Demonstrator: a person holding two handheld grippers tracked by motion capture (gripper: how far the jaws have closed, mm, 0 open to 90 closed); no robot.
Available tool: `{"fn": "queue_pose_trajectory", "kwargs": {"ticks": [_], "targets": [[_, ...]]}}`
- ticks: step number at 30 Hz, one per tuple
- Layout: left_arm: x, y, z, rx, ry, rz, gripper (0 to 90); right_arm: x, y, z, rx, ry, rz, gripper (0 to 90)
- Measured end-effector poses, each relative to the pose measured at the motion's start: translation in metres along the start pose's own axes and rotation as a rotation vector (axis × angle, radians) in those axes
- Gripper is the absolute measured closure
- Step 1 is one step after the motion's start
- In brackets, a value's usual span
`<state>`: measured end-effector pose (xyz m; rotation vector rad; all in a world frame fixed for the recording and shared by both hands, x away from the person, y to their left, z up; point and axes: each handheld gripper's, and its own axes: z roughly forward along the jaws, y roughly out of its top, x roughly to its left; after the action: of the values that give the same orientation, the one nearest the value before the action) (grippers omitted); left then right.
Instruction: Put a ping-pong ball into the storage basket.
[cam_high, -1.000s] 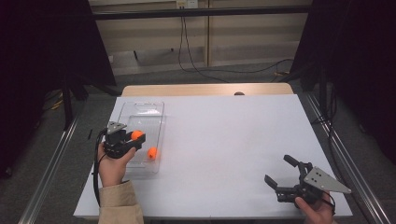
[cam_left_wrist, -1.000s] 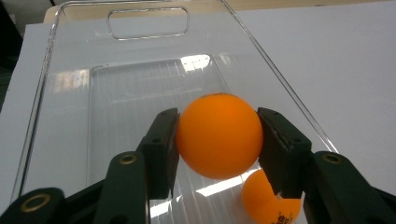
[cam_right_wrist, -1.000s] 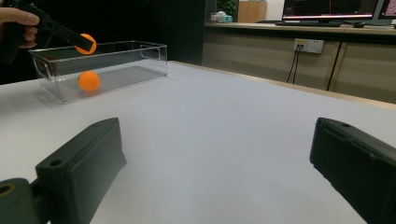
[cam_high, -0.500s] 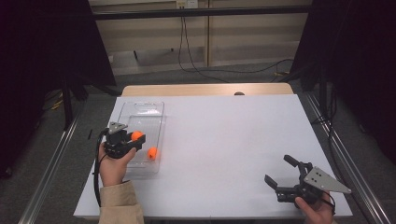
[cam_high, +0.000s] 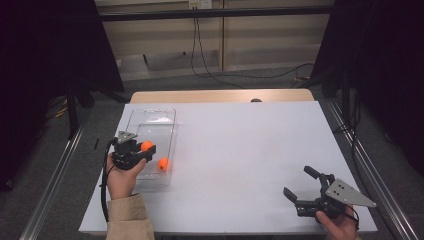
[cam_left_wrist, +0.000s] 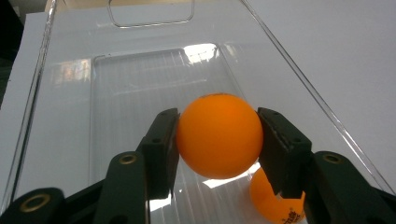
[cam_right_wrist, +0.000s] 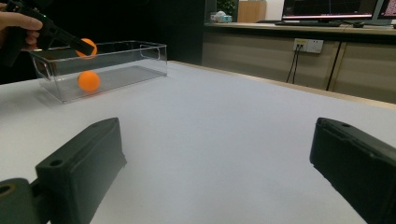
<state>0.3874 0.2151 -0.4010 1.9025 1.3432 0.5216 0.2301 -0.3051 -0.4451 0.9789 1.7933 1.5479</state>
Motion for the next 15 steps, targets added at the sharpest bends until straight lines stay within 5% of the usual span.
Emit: {"fn": "queue_pose_trajectory", "kwargs": {"ticks": [15], "targets": [[0.0003, -0.0013, 0.0020, 0.015, 0.012, 0.004, 50.6, -0.0001, 0.0000, -0.0001, -0.001, 0.000, -0.002, 2.3]]}}
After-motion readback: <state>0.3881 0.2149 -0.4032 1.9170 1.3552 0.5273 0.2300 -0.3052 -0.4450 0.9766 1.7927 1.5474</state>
